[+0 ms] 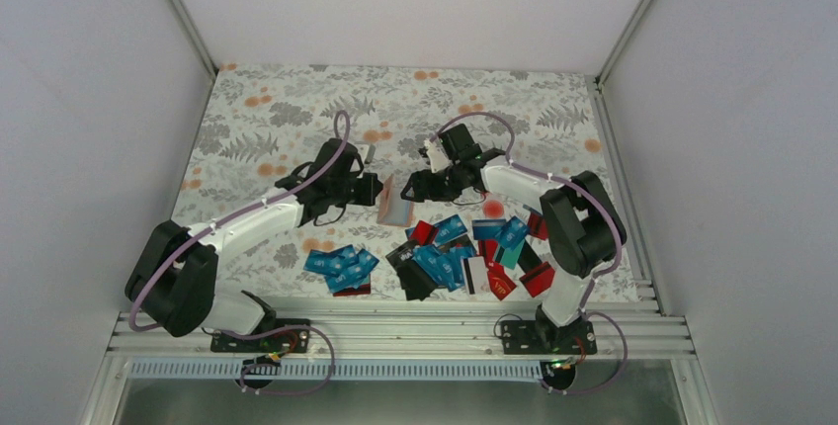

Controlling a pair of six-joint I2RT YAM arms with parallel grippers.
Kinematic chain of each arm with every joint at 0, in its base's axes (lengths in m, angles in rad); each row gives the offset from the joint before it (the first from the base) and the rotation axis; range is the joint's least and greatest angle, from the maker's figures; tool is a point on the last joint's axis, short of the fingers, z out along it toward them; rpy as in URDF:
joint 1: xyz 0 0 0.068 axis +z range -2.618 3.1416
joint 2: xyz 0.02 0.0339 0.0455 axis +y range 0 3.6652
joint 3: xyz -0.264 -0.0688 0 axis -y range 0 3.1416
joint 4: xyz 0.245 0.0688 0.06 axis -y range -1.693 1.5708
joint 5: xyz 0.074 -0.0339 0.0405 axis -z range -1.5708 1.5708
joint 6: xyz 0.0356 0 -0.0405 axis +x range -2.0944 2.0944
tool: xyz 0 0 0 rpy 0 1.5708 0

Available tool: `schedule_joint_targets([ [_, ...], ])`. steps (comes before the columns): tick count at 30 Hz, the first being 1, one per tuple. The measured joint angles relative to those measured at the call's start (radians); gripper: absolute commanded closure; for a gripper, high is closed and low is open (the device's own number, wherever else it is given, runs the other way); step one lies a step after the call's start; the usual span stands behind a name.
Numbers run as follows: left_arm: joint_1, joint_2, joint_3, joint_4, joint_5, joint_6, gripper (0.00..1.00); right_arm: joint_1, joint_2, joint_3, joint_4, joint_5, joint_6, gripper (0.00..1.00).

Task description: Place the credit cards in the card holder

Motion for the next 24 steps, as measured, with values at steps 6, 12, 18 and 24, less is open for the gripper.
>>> schedule_joint_targets([
  [6,-0.001,0.000,0.000,-0.001,-0.010,0.010,0.98,0.000,0.000,0.000,0.006,-0.003,0.001,0.36],
  [12,0.000,0.000,0.000,-0.016,-0.039,0.026,0.98,0.000,0.022,0.000,0.029,-0.029,0.005,0.41],
  [18,0.018,0.000,-0.027,-0.031,-0.070,0.029,0.98,0.003,0.056,0.000,0.052,-0.074,0.013,0.47],
  [24,0.064,0.000,-0.087,-0.049,-0.082,0.029,0.98,0.010,0.093,0.019,0.058,-0.101,0.016,0.49],
])
